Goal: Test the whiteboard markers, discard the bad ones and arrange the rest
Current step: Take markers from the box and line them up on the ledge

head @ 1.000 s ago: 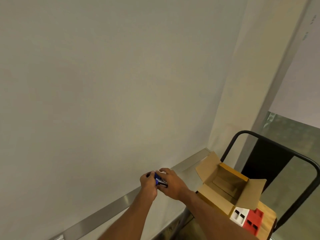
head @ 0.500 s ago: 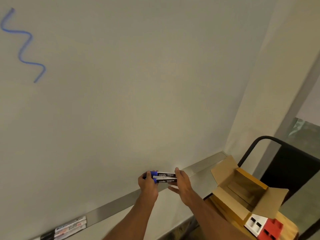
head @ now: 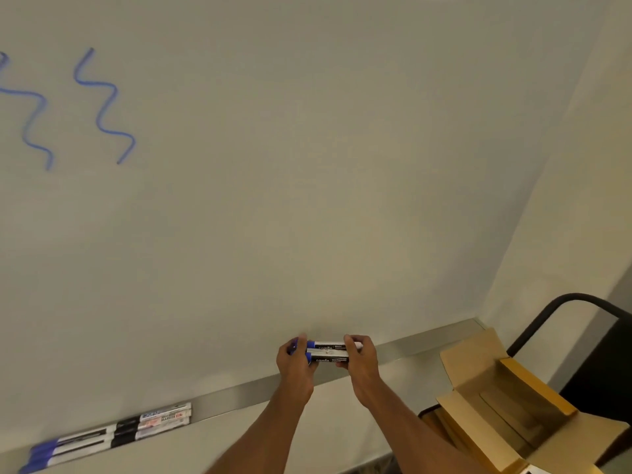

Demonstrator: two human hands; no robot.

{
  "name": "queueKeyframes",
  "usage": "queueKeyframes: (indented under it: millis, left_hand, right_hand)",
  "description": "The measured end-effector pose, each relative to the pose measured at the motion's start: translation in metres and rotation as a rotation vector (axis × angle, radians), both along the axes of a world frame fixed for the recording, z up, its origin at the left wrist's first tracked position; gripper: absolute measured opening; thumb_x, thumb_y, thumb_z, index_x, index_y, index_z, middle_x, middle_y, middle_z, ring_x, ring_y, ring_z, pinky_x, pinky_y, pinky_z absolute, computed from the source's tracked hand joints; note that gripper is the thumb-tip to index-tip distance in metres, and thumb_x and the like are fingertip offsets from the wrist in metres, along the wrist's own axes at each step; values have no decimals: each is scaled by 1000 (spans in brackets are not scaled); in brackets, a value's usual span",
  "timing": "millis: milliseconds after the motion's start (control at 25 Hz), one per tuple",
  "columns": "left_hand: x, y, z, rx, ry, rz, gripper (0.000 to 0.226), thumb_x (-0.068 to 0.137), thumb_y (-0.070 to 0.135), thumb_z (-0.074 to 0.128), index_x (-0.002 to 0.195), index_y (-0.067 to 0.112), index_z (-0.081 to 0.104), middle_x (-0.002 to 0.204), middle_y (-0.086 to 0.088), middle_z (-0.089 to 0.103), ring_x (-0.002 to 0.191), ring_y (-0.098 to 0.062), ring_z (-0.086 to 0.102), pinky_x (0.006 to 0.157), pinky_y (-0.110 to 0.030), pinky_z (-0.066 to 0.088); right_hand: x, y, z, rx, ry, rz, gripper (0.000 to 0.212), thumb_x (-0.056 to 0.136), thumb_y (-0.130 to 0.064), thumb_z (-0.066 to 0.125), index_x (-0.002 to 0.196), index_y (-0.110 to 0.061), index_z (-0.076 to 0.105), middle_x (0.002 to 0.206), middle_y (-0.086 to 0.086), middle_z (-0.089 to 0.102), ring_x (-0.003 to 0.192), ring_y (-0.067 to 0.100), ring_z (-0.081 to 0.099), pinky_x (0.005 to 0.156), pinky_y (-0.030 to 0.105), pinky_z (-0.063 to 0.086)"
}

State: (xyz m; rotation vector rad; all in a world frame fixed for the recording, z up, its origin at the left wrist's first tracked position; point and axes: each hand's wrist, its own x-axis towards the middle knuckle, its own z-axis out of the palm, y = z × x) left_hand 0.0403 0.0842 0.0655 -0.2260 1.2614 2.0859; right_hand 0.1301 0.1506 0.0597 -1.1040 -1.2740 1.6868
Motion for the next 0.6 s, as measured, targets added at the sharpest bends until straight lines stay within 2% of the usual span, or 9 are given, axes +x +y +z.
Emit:
queueKeyframes:
  millis: [80,160,280,360,600]
  left_hand:
    - [4,-5,2,2,9,41,23,87,-3,60,108,1,51,107,-21,54,89,-33,60,59,-37,57]
    - [5,-10,2,17,3,85,25,86,-6,59,108,2,51,109,-22,54,92,-34,59,64,-40,55]
    - [6,-19,2,59,16,115,26,87,-7,57,110,3,53,105,-20,56,87,-32,61,75,-46,53]
    - [6,-27,2,81,41,108,28,88,-8,55,111,7,54,100,-17,57,85,-30,62,75,-47,54]
    - [-6,-52,2,83,93,104,26,90,-5,53,115,3,54,103,-21,61,92,-35,63,72,-44,57]
  right_hand:
    - [-4,0,-3,22,4,32,3,97,-14,49,99,-13,51,95,14,61,77,22,64,58,26,54]
    - [-6,-1,-6,0,35,66,8,99,-15,45,98,-11,52,95,16,61,79,23,64,61,28,55]
    - [-13,-4,-6,-82,87,91,21,102,-20,38,97,-6,51,93,17,59,82,25,63,71,34,57]
    - [-18,-7,-7,-118,93,114,24,102,-22,36,94,-5,51,93,17,59,83,26,63,74,36,56]
    - [-29,-23,-9,-218,148,248,23,102,-20,37,97,-3,52,95,19,60,84,27,64,68,32,55]
